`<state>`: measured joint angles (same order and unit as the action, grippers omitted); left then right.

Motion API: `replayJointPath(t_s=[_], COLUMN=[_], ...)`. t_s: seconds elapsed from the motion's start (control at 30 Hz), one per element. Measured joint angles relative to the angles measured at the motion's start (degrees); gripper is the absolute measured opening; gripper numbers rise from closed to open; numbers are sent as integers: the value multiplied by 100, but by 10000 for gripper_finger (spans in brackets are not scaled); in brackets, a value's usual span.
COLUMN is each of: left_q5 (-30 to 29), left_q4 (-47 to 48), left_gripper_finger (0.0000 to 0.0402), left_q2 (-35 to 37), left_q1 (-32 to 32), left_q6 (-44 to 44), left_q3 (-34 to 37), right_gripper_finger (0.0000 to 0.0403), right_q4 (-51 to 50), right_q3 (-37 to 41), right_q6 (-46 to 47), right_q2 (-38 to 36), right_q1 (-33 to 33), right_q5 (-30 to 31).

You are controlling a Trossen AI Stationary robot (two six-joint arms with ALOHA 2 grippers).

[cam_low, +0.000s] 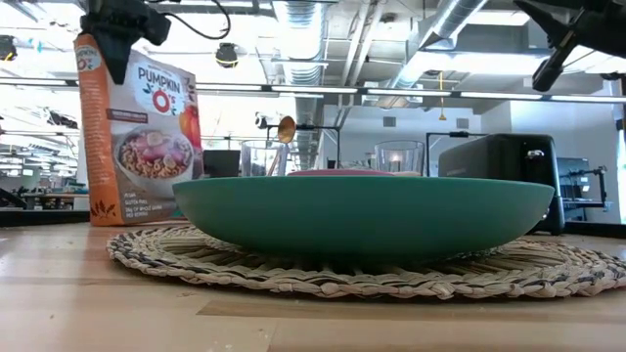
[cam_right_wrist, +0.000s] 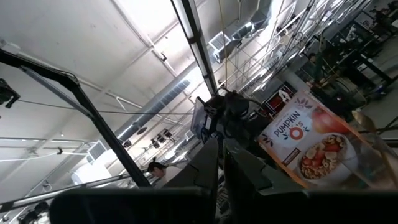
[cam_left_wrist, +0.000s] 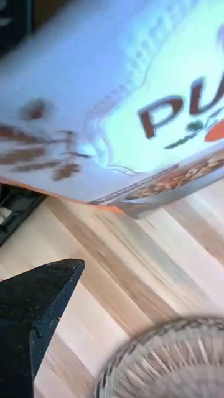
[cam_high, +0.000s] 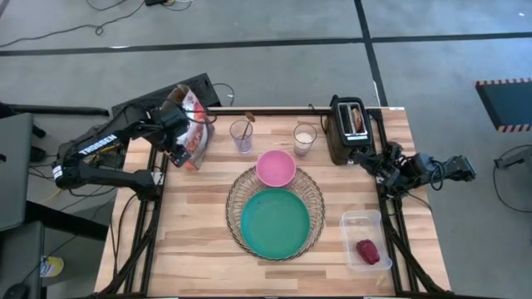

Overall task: Arrange a breakfast setting
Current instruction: Pour the cereal from the orange cereal box into the pink bowl

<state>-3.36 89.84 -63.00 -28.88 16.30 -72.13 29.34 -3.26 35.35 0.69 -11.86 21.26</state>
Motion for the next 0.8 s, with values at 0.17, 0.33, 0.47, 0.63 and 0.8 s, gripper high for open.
replayJointPath(t_s=[0.17, 0.33, 0.47, 0.63, 0.8], left_q5=[-123, -124, -124, -125, -170], left_q4=[5, 9, 11, 13, 16], left_gripper_finger=[208, 208, 208, 174, 100], left_q2=[2, 2, 2, 2, 2], left_q1=[0, 1, 1, 1, 1], left_q6=[-23, -23, -25, -66, -69], left_q3=[43, 45, 48, 48, 52], right_gripper_finger=[52, 52, 52, 52, 52], right_q4=[-92, -123, -187, -207, -207], right_q3=[-1, -1, -1, -1, -1], right_q6=[15, 15, 15, 15, 15], right_q2=[0, 0, 0, 0, 0], right_q1=[0, 0, 0, 0, 0], right_q5=[6, 9, 9, 9, 9])
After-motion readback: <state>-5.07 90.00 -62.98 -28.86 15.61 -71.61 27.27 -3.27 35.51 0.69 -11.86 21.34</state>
